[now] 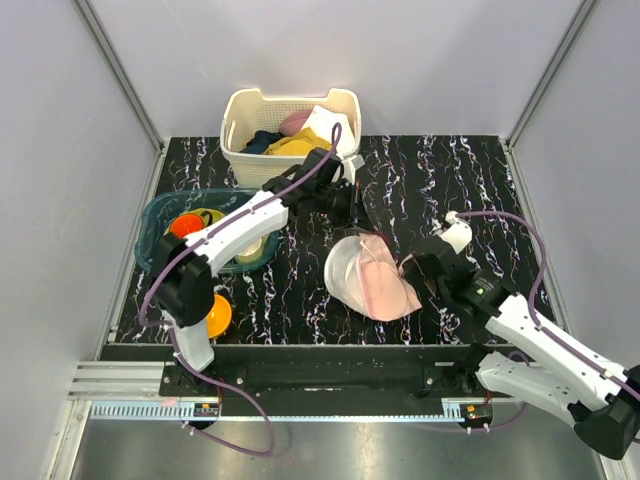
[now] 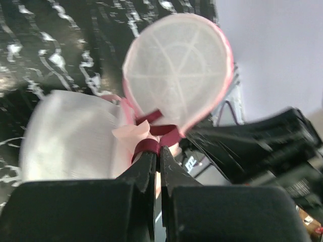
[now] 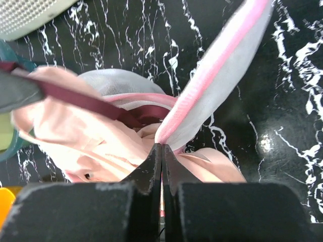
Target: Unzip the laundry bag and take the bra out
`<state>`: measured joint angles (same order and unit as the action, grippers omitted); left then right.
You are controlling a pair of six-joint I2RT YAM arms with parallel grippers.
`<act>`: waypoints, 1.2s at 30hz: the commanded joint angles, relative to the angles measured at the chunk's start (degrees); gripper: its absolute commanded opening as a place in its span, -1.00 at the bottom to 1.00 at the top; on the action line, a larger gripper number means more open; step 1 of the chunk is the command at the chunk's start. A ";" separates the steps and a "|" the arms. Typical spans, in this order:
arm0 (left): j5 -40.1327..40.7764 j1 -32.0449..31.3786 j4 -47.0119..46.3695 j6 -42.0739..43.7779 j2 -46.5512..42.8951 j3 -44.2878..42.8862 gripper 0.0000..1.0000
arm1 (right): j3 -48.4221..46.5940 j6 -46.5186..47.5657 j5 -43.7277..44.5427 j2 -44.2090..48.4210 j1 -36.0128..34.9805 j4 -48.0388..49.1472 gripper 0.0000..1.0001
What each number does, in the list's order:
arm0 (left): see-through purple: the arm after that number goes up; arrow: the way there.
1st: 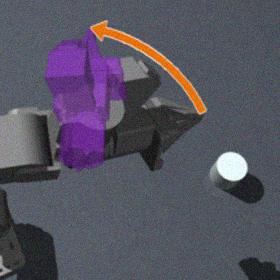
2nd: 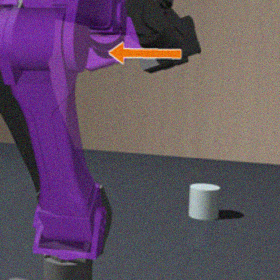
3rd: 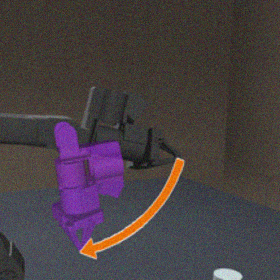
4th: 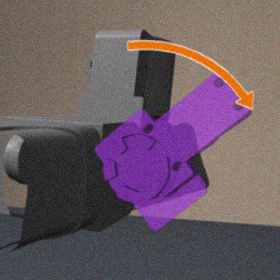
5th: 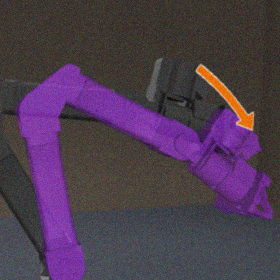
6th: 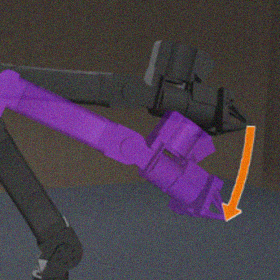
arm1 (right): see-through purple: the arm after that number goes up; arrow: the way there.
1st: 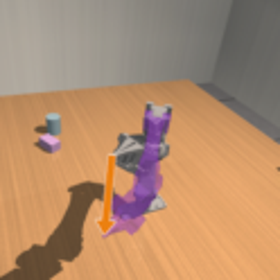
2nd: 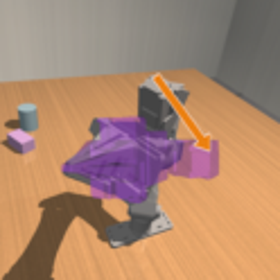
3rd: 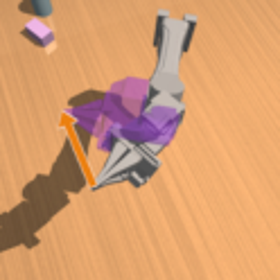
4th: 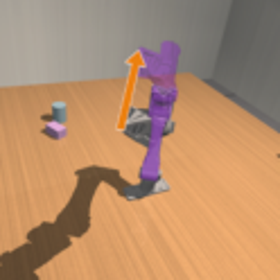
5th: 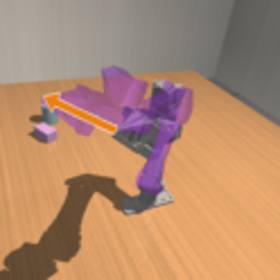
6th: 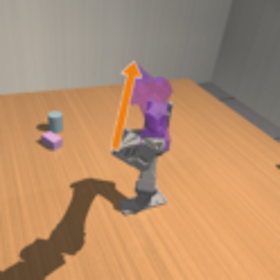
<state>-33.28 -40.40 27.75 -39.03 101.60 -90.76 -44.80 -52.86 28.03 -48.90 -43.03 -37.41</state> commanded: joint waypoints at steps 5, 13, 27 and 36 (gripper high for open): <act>7.00 3.14 0.46 2.72 5.36 -3.81 -1.00 | -1.09 -2.07 -0.71 -0.94 0.22 3.49 -1.00; 11.56 5.50 3.97 5.79 2.64 -3.19 -1.00 | -2.48 -1.81 5.19 5.75 0.31 -4.68 -1.00; 11.12 4.90 9.43 9.58 2.57 -9.09 0.41 | -8.73 -1.63 -4.39 -3.65 0.22 2.25 -1.00; 22.29 0.42 14.09 13.54 -9.83 -4.80 0.98 | -8.99 -1.63 -4.30 -5.06 0.31 3.13 -1.00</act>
<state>-16.64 -38.28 41.52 -27.75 99.90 -97.67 -52.80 -53.87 23.79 -53.76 -42.96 -36.95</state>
